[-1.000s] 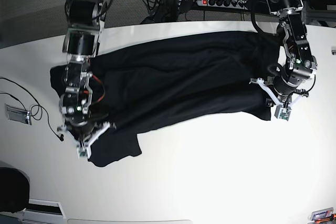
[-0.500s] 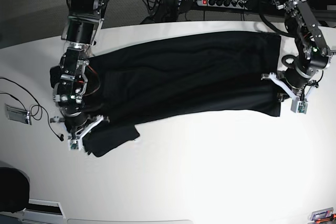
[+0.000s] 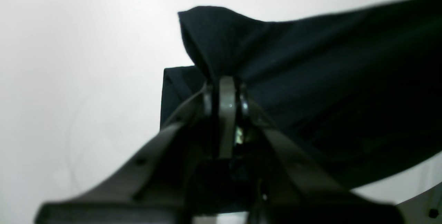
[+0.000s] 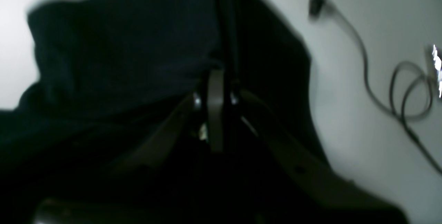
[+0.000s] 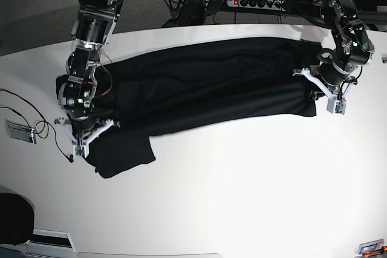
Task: Fold the T-shirt properly
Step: 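Release the right gripper and move it back to the folded corner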
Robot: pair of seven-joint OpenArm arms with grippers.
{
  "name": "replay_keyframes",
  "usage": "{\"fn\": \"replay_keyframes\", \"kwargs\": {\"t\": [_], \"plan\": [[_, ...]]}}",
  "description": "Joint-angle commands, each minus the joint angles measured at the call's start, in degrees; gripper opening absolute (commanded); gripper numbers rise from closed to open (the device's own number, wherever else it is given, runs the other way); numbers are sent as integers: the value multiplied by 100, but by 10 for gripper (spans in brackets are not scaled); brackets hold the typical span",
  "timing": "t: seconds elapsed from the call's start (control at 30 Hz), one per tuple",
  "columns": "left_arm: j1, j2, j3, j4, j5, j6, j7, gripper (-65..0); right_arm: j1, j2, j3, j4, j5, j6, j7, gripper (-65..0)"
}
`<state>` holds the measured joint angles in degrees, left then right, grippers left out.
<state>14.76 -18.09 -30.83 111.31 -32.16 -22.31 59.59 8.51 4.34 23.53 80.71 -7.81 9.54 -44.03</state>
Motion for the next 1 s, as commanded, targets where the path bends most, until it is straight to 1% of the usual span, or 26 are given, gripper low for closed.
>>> {"fn": "replay_keyframes", "kwargs": {"t": [0.0, 0.03, 0.07, 0.1, 0.13, 0.17, 0.2, 0.3, 0.47, 0.57, 0.63, 0.7, 0.8, 0.83, 0.9, 0.97], "plan": [[-48, -86, -42, 74, 3, 28, -109, -650, 164, 72, 8, 110, -41, -53, 179, -629], [-48, -86, -42, 74, 3, 28, -109, -650, 155, 72, -1, 127, -41, -35, 179, -588], [-39, -86, -42, 74, 3, 28, -109, -650, 129, 72, -107, 136, -41, 88, 179, -542], [-39, -86, -42, 74, 3, 28, -109, -650, 23, 98, -265, 136, -41, 351, 179, -507], [-39, -86, -42, 74, -6, 28, -109, -650, -108, 177, -450, 145, -41, 650, 179, -490], [-39, -86, -42, 74, -6, 28, -109, -650, -214, 230, -599, 145, -41, 844, 179, -489], [-39, -86, -42, 83, -6, 28, -109, -650, -293, 239, -722, 145, -41, 958, 179, -498], [-39, -86, -42, 83, -15, 28, -109, -650, -319, 265, -907, 145, -41, 993, 188, -513], [-39, -86, -42, 83, -15, 28, -109, -650, -311, 265, -898, 154, -41, 993, 179, -513], [-39, -86, -42, 83, -15, 28, -109, -650, -179, 318, -898, 364, -41, 1002, 153, -512], [-39, -86, -42, 91, -15, 28, -109, -650, -108, 344, -916, 514, -41, 1002, -58, -511], [-39, -86, -42, 91, -15, 28, -109, -650, -47, 388, -898, 646, -41, 1002, -225, -491], [-39, -86, -42, 91, -15, 28, -109, -650, -38, 590, -942, 839, -41, 1011, -401, -410], [-39, -86, -42, 91, -15, 28, -109, -650, -38, 669, -942, 883, -32, 1072, -445, -382], [-39, -86, -42, 91, -15, 28, -109, -650, -38, 801, -942, 927, -32, 1398, -472, -338], [-39, -86, -42, 91, -15, 28, -109, -650, -38, 828, -907, 927, -32, 1872, -498, -301]]}}
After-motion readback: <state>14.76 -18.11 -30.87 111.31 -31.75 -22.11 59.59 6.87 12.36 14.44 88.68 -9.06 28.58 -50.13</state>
